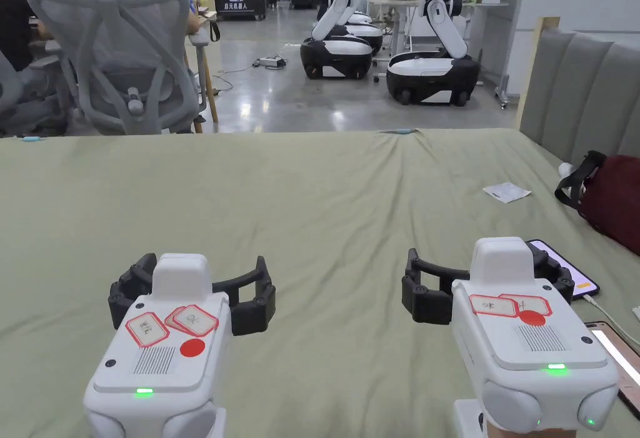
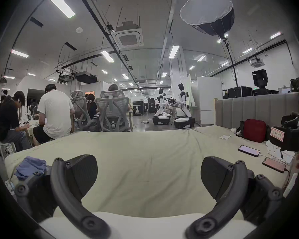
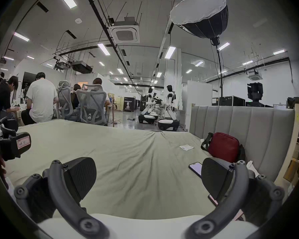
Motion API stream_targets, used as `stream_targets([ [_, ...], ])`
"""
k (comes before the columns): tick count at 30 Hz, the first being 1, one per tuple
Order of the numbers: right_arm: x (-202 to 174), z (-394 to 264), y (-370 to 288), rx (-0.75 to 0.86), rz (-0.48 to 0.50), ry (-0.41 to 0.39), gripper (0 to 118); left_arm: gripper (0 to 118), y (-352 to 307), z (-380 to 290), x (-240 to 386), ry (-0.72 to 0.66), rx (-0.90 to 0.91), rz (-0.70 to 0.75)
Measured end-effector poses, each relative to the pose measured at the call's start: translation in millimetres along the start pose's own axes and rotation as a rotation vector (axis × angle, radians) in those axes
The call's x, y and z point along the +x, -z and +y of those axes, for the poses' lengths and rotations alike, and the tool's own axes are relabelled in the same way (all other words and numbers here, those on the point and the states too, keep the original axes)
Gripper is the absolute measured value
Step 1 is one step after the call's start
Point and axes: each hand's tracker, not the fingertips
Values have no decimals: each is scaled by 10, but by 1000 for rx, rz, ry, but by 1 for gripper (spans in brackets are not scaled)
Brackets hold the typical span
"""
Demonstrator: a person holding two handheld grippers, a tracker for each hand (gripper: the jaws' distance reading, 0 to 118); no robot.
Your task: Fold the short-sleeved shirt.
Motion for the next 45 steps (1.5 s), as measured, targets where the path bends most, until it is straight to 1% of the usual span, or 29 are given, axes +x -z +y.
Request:
stream_targets([
  [14, 17, -28, -5, -8, -27, 4, 118, 118, -2, -32, 2, 3, -7, 3],
  [26, 34, -55, 3, -20, -20, 15, 118, 118, -11, -67, -9, 7, -18, 7],
  [28, 44, -50, 7, -21, -12, 38, 118, 118, -14, -67, -13, 10, -18, 9],
  [30, 58, -15, 5, -30, 4, 85, 118, 118, -15, -65, -13, 11, -16, 9],
  [32, 30, 58, 17, -43, -18, 104, 118, 118, -22, -61, -21, 9, -17, 8],
  [33, 18, 91, -4, -65, -31, 105, 118, 118, -23, -59, -23, 8, -17, 11],
  [37, -22, 145, -17, -92, -27, 132, 118, 118, -29, -53, -22, 7, -16, 12],
  [39, -46, 131, -32, -70, -8, 143, 118, 118, -33, -54, -17, 11, -16, 13],
  [40, -63, 136, -40, -73, 0, 142, 118, 118, -38, -55, -17, 13, -17, 13],
  [42, -84, 146, -44, -108, 18, 166, 118, 118, -40, -60, -15, 16, -19, 14],
  [45, -111, 119, -53, -90, 2, 168, 118, 118, -44, -66, -15, 18, -24, 18],
])
